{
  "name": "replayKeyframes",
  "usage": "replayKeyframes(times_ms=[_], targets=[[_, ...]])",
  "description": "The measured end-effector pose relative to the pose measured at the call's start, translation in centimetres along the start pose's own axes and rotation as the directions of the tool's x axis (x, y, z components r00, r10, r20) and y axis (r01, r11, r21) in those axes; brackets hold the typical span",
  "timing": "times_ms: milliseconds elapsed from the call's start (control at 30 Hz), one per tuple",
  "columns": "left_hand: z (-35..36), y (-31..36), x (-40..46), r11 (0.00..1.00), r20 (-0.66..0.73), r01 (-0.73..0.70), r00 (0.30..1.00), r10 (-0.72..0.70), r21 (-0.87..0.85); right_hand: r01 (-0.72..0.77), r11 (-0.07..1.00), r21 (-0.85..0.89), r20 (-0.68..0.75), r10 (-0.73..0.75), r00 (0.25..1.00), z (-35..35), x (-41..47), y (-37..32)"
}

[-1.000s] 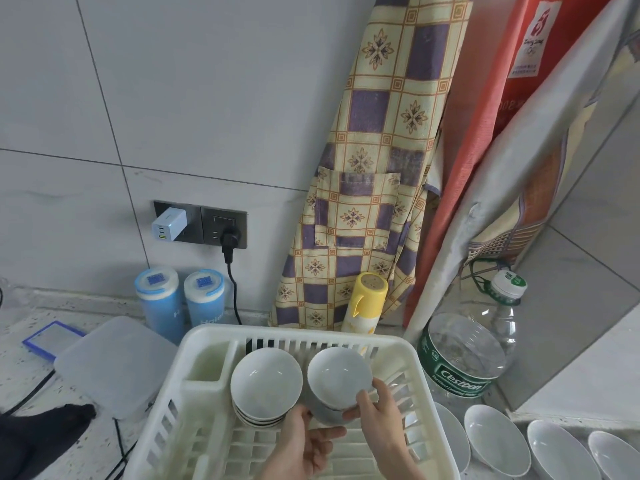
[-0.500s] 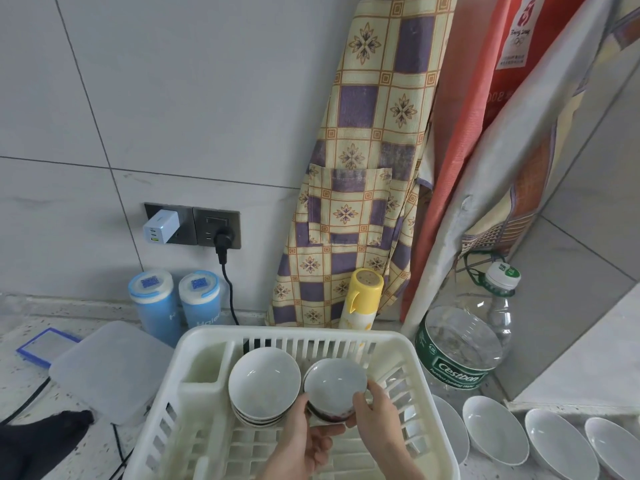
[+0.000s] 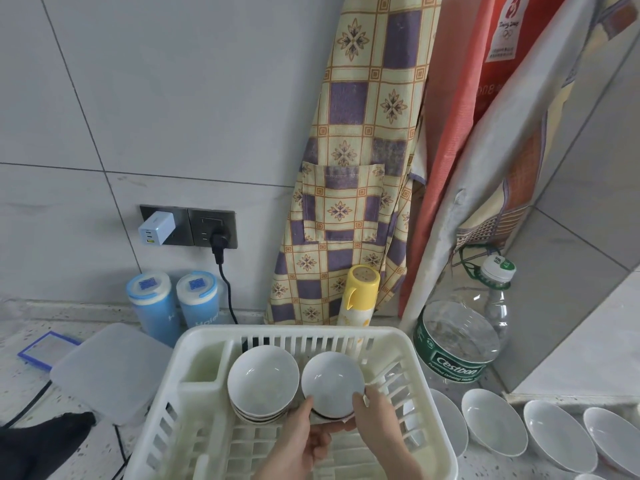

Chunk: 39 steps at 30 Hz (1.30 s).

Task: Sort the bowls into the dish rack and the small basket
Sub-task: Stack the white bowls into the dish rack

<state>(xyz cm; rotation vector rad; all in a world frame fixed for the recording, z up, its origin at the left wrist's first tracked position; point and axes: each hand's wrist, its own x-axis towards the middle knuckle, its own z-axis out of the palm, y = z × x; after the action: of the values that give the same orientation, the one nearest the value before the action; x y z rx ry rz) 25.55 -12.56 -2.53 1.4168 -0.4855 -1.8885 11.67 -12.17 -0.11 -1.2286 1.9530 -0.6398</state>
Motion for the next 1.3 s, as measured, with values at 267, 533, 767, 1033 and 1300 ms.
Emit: replayKeyframes(times_ms=[267,533,767,1033,1300], targets=[[-0.5,-0.3,-0.2,0.992,-0.04,-0.085,0.995,0.089,0.097,-0.046,0.996,0.082,0.065,0.041,0.997,-0.1,0.1,0.0],[0.2,-0.4,-0.9,0.953,-0.094,-0.171,0.975,0.2,0.249,-0.111,0.983,0.147,0.114,0.095,0.989,-0.6,-0.4,-0.7],[0.9,0.0,-3.8,0.905,-0.157,-0.186,0.952,0.262,0.383,-0.124,0.98,0.158,0.171,0.097,0.98,-1.7,-1.2,-0.9],[2.8,-0.8,-8.5,0.874,-0.202,-0.305,0.894,0.399,0.377,0.054,0.992,0.112,0.135,-0.069,0.988,-4.6,-3.4,-1.1],[11.6,-3.9,-12.5,0.946,0.034,-0.249,0.968,0.247,0.205,0.098,0.768,0.633,0.027,-0.148,0.989,-13.9,-7.9,4.8]])
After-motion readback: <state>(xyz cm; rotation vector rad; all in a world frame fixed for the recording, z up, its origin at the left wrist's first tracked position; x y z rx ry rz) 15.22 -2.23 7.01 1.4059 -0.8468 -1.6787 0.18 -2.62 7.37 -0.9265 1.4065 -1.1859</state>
